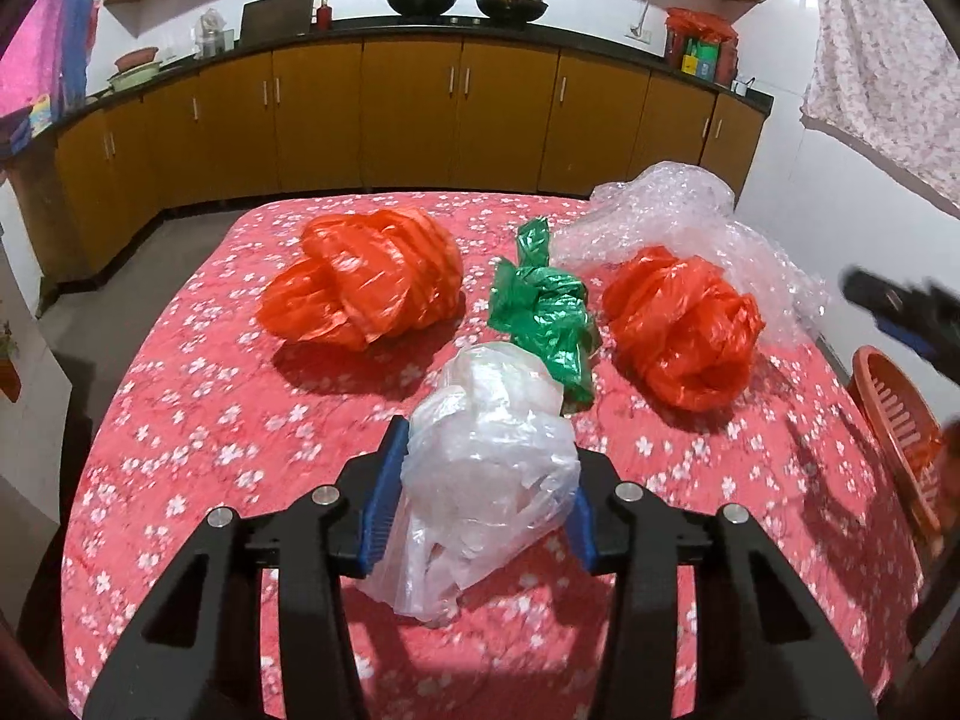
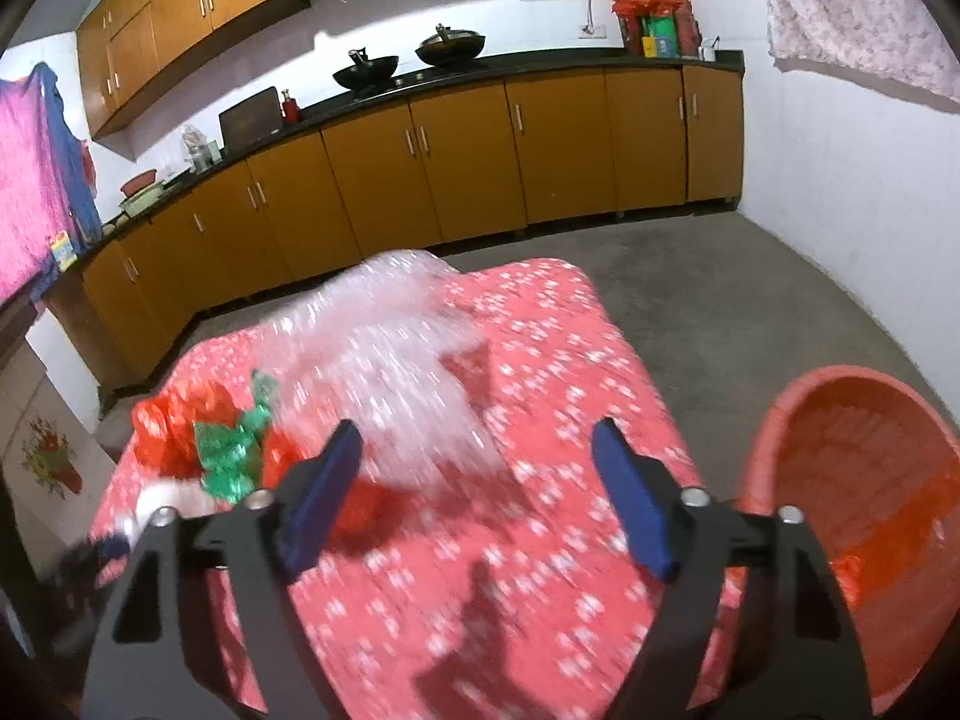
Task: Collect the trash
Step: 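Grasp the clear bag with the left tool while the right tool grasps bubble wrap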
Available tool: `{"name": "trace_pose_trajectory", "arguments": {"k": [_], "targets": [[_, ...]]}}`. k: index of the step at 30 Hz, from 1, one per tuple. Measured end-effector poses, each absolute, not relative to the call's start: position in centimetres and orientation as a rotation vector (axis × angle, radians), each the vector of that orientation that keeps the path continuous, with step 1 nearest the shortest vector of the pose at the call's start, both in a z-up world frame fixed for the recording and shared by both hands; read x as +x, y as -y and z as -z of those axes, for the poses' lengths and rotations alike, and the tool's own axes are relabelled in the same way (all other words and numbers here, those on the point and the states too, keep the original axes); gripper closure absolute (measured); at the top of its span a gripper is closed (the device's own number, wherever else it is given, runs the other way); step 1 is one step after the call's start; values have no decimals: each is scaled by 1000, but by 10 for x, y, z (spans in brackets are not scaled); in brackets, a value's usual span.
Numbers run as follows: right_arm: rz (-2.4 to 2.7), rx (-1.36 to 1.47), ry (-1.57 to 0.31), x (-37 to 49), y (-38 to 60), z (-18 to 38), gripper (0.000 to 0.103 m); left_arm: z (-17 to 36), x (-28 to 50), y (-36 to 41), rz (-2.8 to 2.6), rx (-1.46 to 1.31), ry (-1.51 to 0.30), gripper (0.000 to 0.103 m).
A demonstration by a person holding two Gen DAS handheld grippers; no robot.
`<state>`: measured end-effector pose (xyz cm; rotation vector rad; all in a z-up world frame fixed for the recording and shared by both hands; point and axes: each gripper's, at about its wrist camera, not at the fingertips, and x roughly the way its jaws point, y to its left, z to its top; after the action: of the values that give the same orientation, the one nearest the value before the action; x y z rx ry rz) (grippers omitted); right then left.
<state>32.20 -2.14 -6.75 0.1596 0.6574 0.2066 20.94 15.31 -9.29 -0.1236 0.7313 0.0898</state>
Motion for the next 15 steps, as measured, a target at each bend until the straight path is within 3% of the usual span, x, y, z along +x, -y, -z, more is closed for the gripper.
{"name": "trace_pose_trajectory", "arguments": {"k": [4, 6, 9, 11, 15], "targets": [[-216, 171, -657, 344, 7, 67, 30, 92, 207, -156, -96, -132, -727, 56], [-218, 149, -694, 355, 2, 75, 36, 90, 207, -157, -98, -138, -722, 56], [-250, 143, -776, 365, -2, 93, 54, 89, 206, -156, -96, -142, -717, 56], [-274, 149, -814, 365, -2, 102, 75, 90, 203, -157, -92, -140, -715, 56], [-297, 134, -815, 352, 0, 109, 85, 89, 200, -153, -85, -140, -708, 56]]}}
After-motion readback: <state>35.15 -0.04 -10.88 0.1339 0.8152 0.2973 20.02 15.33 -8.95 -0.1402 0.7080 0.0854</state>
